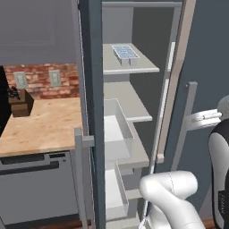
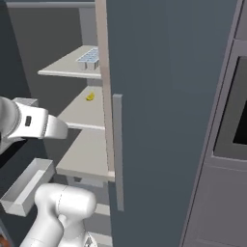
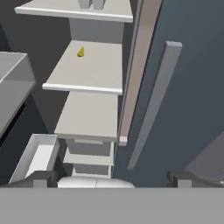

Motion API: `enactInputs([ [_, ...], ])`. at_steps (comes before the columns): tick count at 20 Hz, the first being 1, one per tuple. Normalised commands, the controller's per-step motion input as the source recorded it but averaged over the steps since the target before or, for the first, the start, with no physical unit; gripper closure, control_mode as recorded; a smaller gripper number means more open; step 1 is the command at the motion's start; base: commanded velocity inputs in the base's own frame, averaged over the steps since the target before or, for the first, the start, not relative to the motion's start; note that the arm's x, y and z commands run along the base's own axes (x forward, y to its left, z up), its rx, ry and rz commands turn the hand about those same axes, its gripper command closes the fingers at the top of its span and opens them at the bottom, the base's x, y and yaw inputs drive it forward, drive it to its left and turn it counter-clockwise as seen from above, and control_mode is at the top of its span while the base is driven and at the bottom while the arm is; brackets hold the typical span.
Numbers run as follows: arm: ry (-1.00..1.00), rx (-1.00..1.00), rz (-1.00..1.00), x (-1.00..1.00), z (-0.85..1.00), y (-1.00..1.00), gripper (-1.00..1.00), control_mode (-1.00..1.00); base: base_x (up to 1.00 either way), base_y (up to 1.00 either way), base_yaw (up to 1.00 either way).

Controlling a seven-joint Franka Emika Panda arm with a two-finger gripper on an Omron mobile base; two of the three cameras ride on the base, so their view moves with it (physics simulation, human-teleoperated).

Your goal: Open the freezer door, pick up the ice cube tray from the freezer, and place it on the dining counter.

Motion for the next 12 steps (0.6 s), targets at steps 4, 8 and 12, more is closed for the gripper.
enactInputs([
  [4, 0.0, 0.0, 0.0, 0.0, 0.0, 0.0, -1.0, 1.0, 0.36, 0.0, 0.07],
  [8, 0.0, 0.0, 0.0, 0.0, 0.0, 0.0, -1.0, 1.0, 0.38, 0.0, 0.04],
  [12, 0.0, 0.0, 0.0, 0.0, 0.0, 0.0, -1.0, 1.0, 0.48, 0.0, 0.04],
])
